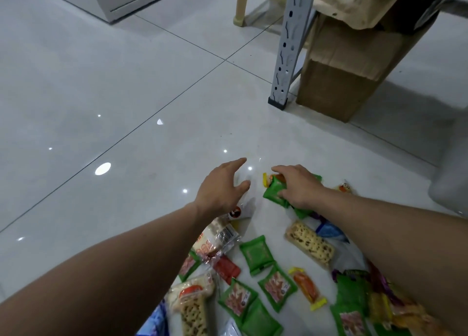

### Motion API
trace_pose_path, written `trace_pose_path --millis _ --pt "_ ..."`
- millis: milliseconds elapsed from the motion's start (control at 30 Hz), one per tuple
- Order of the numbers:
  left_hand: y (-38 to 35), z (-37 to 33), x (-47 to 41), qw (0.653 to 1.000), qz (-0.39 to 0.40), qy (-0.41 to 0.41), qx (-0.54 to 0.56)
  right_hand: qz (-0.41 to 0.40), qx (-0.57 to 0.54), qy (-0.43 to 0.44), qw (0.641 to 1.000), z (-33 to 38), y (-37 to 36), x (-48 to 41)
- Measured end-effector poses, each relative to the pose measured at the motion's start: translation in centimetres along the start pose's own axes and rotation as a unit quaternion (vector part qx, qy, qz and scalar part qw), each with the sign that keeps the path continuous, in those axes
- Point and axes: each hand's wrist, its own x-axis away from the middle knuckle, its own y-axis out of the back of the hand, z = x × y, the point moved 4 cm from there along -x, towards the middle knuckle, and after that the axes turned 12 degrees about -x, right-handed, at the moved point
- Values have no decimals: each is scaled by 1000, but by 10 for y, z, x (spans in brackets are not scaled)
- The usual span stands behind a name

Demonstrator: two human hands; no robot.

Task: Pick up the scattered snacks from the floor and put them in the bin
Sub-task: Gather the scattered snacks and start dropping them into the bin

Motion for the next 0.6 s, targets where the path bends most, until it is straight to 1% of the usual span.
trace_pose_path --millis 100,400,600 --pt "1 5 2 1000 0 1 -3 23 25 10 999 3 -4 -4" --pt "-7 0 3 1000 3 -11 -14 24 87 7 996 11 -10 0" --pt "-13 -11 0 998 15 -39 -36 20 73 11 997 11 -12 6"
